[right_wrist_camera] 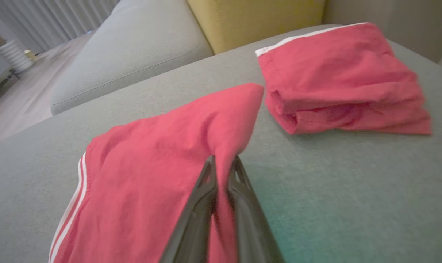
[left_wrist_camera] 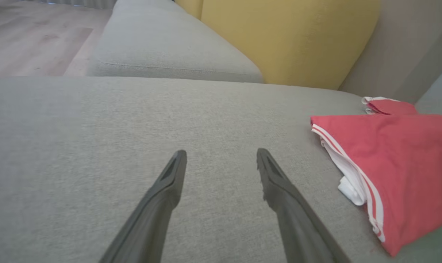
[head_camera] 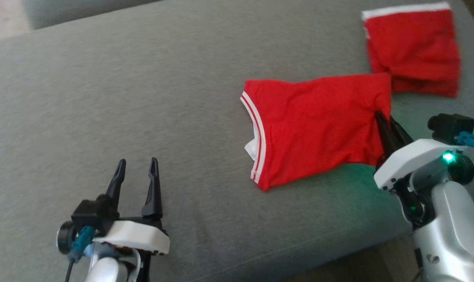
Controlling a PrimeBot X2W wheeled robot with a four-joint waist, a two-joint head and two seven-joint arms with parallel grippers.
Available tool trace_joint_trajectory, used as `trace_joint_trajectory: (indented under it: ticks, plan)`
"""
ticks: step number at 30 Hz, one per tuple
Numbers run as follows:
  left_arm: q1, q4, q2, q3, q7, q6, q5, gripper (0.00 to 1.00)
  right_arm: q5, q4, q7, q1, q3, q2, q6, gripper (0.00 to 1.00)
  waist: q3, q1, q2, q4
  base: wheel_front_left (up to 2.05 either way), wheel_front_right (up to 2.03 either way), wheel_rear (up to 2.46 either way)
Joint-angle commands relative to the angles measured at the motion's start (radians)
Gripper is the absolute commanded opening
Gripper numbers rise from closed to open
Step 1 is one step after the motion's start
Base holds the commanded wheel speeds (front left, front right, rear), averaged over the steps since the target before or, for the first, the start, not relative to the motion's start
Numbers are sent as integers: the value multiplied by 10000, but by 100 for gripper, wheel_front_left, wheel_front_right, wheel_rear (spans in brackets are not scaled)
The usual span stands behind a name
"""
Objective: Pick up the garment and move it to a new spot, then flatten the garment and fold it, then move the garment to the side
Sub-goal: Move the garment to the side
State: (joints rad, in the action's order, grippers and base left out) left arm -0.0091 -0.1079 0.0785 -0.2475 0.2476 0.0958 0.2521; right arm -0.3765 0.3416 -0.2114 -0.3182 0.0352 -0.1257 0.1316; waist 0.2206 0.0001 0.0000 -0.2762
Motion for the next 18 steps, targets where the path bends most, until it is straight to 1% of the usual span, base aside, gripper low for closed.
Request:
trace_joint_trajectory:
  ticks: [1,4,8,12,18]
  plan:
    - [-408,350,139,267,-5,-34,-102,100,122,-433,81,-494,231,82,-9,0,442,-1,0,-742,0,0,0]
    - [-548,393,202,240,-68,-36,-134,100,220,-434,100,-856,416,183,-9,0,566,-1,0,-1020,0,0,0]
    - [-641,396,202,152,-109,-36,-148,100,408,-211,96,-1508,606,194,-9,0,587,-1,0,-1087,0,0,0]
    - [-687,344,193,100,-107,-53,-99,100,677,157,20,-2331,524,-42,-9,0,522,-1,0,-857,0,0,0]
    - [-724,268,127,97,-35,-5,22,100,1194,878,-184,-3523,27,-767,-9,0,422,-1,0,-291,0,0,0]
